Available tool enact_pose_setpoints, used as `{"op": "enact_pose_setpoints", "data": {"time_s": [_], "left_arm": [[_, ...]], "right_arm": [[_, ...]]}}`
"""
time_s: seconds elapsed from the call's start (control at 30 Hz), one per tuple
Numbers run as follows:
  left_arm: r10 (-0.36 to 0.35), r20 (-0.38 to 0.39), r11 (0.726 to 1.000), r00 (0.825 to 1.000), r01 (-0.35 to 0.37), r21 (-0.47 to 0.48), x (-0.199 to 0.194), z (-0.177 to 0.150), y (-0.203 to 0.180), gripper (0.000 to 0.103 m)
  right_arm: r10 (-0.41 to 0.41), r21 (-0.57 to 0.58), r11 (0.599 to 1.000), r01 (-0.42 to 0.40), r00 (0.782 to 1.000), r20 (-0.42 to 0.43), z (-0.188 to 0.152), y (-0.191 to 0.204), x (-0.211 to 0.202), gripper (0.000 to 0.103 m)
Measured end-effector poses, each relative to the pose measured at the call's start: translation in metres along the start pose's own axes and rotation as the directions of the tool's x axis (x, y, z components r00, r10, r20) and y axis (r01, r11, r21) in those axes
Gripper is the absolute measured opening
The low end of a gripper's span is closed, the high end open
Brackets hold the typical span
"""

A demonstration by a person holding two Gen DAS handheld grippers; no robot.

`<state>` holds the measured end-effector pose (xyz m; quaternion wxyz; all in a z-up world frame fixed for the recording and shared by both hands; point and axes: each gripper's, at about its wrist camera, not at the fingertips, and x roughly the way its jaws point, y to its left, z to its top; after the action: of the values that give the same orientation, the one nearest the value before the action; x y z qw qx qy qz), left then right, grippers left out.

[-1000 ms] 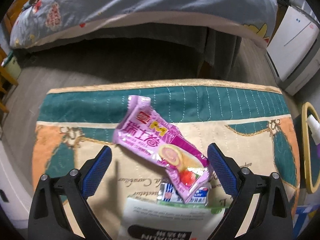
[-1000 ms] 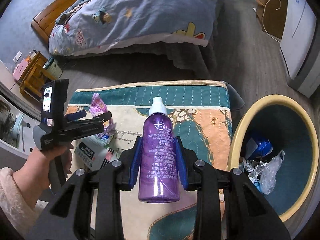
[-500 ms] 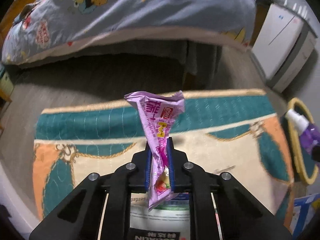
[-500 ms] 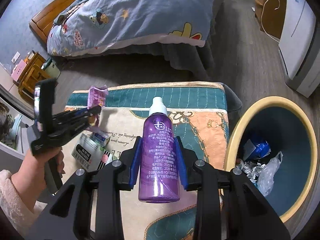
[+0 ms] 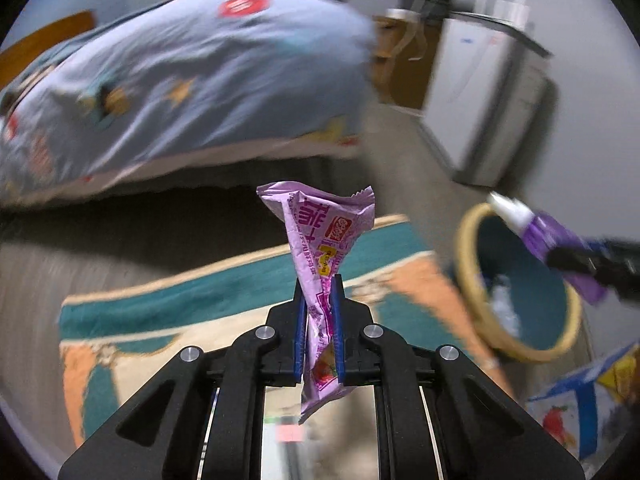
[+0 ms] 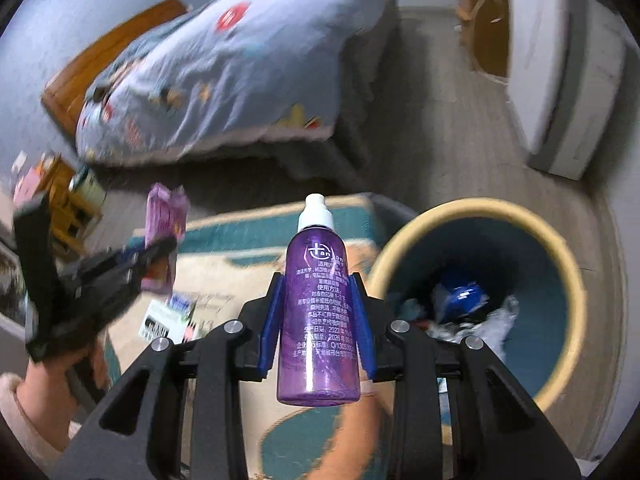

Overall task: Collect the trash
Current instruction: 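Carry the wrapper with the left tool while the right tool carries the bottle to the bin, then open the left tool over the bin while the right tool opens to drop the bottle, then move both tools back over the stool toward the medicine box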

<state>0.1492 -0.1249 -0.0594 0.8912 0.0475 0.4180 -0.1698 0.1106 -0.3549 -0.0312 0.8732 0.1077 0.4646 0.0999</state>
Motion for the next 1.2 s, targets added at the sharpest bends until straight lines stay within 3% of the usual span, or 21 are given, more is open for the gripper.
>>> {"op": "enact_pose_setpoints", "data": {"time_s": [0.1, 0.23, 0.47, 0.57, 0.63, 0.7, 0.8, 0.93, 1.2], "left_arm": [[-0.06, 0.01, 0.996, 0.998, 0.059, 0.072, -0.006, 0.006, -0.045, 0.012], [-0.138, -0.034, 0.978, 0.99, 0.142, 0.155, 0.005, 0.005, -0.105, 0.012], [-0.202, -0.153, 0.941, 0.967, 0.235, 0.244, 0.049, 0.0, -0.182, 0.013], [-0.211, -0.166, 0.933, 0.963, 0.249, 0.26, 0.061, 0.003, -0.196, 0.026], [-0.212, -0.161, 0.93, 0.964, 0.249, 0.269, 0.064, 0.004, -0.199, 0.052], [-0.21, -0.145, 0.928, 0.967, 0.244, 0.282, 0.061, 0.002, -0.198, 0.066], [-0.202, -0.131, 0.93, 0.971, 0.232, 0.283, 0.056, 0.004, -0.192, 0.075], [-0.212, -0.114, 0.94, 0.971, 0.235, 0.247, 0.048, 0.008, -0.177, 0.082], [-0.163, -0.066, 0.964, 0.984, 0.173, 0.2, 0.0, 0.011, -0.127, 0.086]], "right_arm": [[-0.038, 0.045, 0.998, 0.036, 0.998, 0.046, 0.006, -0.034, -0.024, 0.032], [-0.115, 0.096, 0.989, 0.11, 0.992, 0.046, 0.001, -0.076, -0.035, 0.032], [-0.136, 0.264, 0.954, 0.144, 0.99, -0.048, -0.017, -0.135, -0.02, 0.032], [-0.137, 0.286, 0.947, 0.148, 0.989, -0.056, -0.02, -0.141, -0.018, 0.032], [-0.15, 0.297, 0.942, 0.156, 0.988, -0.042, -0.019, -0.144, -0.021, 0.035], [-0.154, 0.304, 0.94, 0.153, 0.988, -0.022, -0.017, -0.144, -0.024, 0.053], [-0.156, 0.299, 0.942, 0.154, 0.988, -0.015, -0.016, -0.143, -0.026, 0.057], [-0.157, 0.304, 0.941, 0.152, 0.988, -0.008, -0.012, -0.137, -0.027, 0.063], [-0.168, 0.227, 0.96, 0.165, 0.986, -0.006, -0.004, -0.108, -0.028, 0.089]]}}
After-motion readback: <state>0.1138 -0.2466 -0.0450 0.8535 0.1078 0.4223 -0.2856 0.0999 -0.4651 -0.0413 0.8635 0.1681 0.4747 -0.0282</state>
